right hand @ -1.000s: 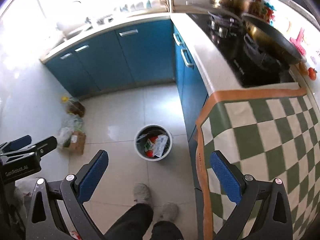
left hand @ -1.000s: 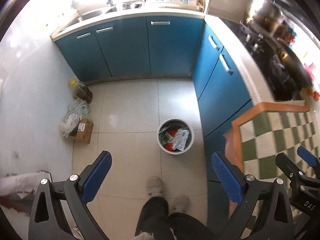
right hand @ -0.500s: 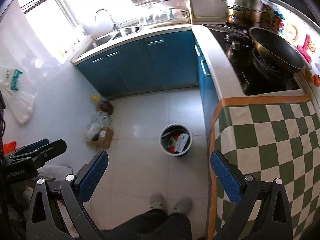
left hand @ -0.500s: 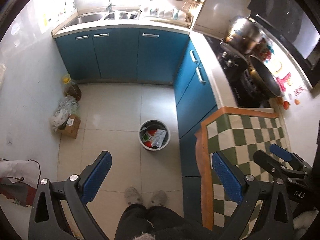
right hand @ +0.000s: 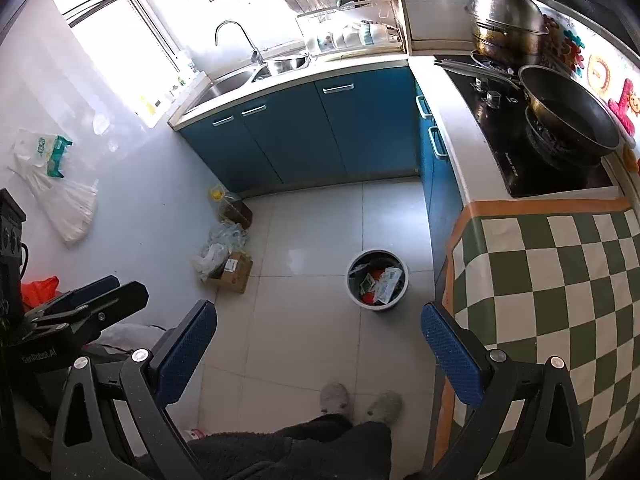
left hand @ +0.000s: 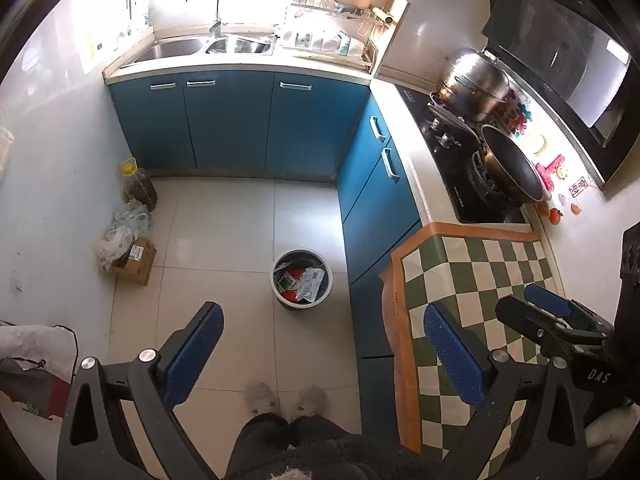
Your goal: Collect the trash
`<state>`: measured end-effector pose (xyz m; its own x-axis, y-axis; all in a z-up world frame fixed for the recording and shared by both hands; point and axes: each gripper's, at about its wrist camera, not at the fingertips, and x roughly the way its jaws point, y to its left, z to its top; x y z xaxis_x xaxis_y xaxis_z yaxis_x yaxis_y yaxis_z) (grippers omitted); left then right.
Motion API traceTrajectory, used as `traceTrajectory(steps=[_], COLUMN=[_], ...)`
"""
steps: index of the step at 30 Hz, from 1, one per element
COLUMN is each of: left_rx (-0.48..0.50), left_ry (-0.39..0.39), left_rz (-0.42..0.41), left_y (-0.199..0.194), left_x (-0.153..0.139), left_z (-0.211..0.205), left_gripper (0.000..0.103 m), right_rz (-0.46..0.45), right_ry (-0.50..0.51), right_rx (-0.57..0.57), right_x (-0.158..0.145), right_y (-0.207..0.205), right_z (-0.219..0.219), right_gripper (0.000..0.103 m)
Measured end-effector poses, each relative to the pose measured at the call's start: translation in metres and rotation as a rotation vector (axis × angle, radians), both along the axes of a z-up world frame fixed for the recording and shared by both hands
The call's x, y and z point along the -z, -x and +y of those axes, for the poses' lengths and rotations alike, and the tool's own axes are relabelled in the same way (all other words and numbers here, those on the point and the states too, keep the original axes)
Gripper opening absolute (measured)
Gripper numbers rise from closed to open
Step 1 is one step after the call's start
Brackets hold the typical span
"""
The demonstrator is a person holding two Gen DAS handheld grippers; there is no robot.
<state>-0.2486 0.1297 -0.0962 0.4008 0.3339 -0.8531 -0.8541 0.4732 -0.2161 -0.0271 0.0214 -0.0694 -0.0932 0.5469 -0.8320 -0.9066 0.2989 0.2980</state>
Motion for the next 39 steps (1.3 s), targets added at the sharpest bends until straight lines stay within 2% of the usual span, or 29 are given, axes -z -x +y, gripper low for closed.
traceTrajectory(steps=[18, 39], left_rx=[0.007, 0.02], left_ry=[-0.001, 0.026], left_rz=[-0.025, -0.022], left_y=[0.015, 0.015], left_x=[-0.011, -0.005], left_z=[0.001, -0.001], left_gripper=[0.103, 0.103], right_rz=[-0.007, 0.017], right_ry=[-0.002, 0.014], right_rx=[-0.016, -0.003], right_x=[-0.009, -0.005], right_y=[0.013, 0.009], right_z=[0.003, -0.006], right_gripper=[0.103, 0.103])
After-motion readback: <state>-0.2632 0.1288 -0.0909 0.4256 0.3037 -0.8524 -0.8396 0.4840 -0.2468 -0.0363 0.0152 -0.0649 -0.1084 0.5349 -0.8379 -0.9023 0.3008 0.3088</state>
